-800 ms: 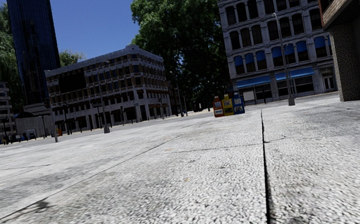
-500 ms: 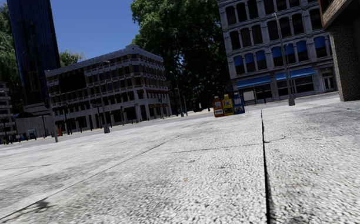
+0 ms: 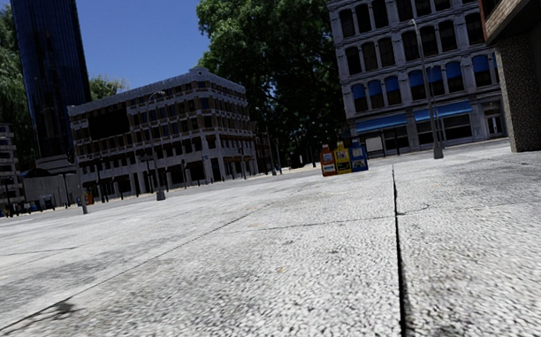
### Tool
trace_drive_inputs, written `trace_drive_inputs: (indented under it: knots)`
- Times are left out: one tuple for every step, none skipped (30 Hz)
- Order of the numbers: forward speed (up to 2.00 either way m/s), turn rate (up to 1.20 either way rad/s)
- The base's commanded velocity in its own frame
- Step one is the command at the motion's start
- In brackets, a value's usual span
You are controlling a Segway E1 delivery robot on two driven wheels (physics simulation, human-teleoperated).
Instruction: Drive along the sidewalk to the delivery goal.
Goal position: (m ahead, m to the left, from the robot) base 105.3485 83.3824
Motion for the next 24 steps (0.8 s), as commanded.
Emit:
trace_drive_inputs:
  knots:
    - [0.0, 0.0]
    - [0.0, 0.0]
    - [0.0, 0.0]
    - [0.0, 0.0]
    - [0.0, 0.0]
    - [0.0, 0.0]
    - [2.0, 0.0]
    - [2.0, 0.0]
    - [2.0, 0.0]
    - [2.0, 0.0]
    - [2.0, 0.0]
    - [2.0, 0.0]
    - [2.0, 0.0]
    - [2.0, 0.03]
    - [2.0, 0.03]
    - [2.0, 0.04]
    - [2.0, 0.04]
    - [2.0, 0.04]
    - [2.0, 0.04]
    - [2.0, 0.04]
    - [2.0, 0.04]
    - [2.0, 0.04]
    - [2.0, 0.04]
    - [2.0, 0.04]
